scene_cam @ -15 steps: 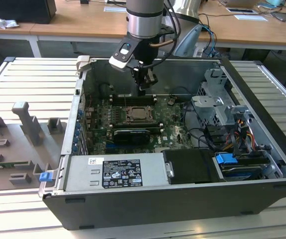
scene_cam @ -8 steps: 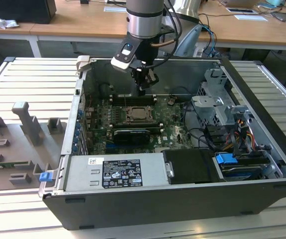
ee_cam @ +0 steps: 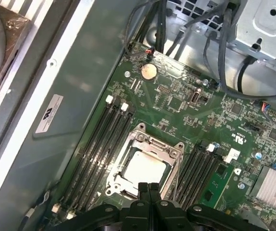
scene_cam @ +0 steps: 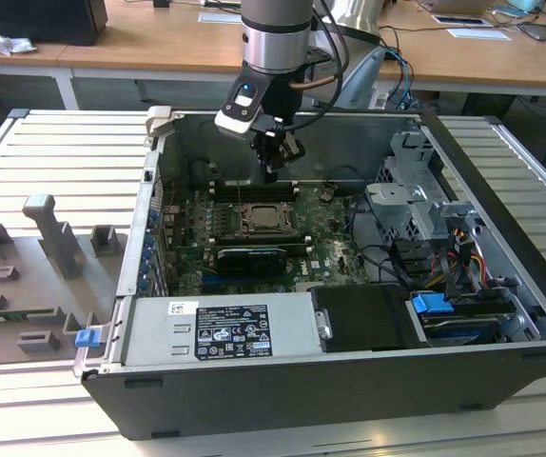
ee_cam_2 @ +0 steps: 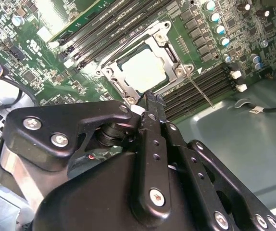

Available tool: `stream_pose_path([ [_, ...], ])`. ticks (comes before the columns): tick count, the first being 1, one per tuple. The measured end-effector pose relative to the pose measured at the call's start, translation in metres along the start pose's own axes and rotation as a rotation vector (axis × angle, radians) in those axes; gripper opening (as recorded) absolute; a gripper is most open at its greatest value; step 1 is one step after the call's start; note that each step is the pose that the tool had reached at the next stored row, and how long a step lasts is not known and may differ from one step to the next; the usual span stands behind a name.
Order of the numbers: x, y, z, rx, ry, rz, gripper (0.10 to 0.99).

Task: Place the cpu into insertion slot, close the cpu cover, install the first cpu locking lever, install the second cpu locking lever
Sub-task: 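Install the first cpu locking lever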

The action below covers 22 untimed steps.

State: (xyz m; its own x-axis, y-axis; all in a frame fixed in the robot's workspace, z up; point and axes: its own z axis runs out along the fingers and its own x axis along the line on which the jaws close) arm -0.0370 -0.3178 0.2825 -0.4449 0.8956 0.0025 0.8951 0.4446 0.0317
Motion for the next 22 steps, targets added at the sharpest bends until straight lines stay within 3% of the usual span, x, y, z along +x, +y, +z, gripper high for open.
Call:
stream_pose_path([
  [22, 0.0, 0.0, 0.0, 0.0, 0.0038, -0.122, 0.106],
])
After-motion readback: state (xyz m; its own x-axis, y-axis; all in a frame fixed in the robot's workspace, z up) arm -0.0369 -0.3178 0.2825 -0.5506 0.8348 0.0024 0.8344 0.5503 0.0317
